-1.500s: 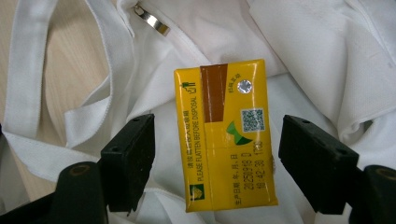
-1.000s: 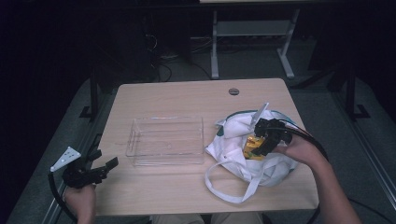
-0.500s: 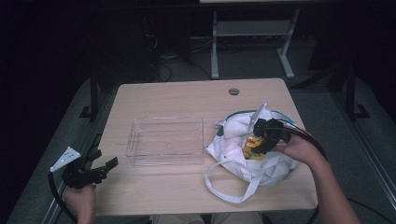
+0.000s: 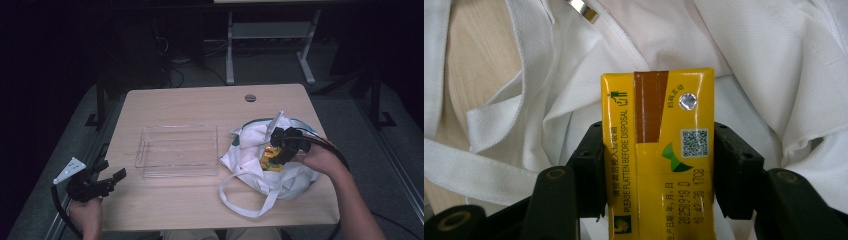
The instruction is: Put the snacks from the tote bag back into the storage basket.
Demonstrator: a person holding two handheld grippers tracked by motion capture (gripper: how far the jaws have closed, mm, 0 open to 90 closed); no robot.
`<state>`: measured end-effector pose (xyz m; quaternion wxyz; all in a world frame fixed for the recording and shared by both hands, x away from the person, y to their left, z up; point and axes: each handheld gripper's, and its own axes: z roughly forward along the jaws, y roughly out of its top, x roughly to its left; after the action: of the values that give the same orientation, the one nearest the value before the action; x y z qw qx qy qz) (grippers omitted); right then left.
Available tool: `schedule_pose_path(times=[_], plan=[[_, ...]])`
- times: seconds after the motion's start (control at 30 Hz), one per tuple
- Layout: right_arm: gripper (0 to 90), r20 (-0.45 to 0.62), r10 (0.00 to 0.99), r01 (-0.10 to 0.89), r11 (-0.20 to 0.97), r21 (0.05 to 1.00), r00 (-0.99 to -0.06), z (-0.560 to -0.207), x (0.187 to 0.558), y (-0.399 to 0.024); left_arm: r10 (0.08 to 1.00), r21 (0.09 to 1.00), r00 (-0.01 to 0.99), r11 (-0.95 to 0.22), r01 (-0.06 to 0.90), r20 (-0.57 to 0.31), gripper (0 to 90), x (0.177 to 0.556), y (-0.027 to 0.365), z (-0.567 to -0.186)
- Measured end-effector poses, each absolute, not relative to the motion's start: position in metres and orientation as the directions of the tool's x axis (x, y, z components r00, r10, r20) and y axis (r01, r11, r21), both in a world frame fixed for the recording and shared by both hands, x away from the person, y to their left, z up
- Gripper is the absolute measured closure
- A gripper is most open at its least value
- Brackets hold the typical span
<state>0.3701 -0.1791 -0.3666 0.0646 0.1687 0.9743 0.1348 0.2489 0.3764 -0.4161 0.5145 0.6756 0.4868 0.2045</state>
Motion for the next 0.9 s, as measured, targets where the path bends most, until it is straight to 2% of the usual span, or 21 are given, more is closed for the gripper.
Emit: schedule_pose_path(times=[0.9], plan=[[51.6, -0.074, 0.340, 0.310, 0.913, 0.265, -0.937, -0.3627, 0.3749, -0.1804, 0.868, 0.895, 0.441, 0.006, 0.446, -0.226, 12.5, 0.2490, 0.3763, -0.4160]])
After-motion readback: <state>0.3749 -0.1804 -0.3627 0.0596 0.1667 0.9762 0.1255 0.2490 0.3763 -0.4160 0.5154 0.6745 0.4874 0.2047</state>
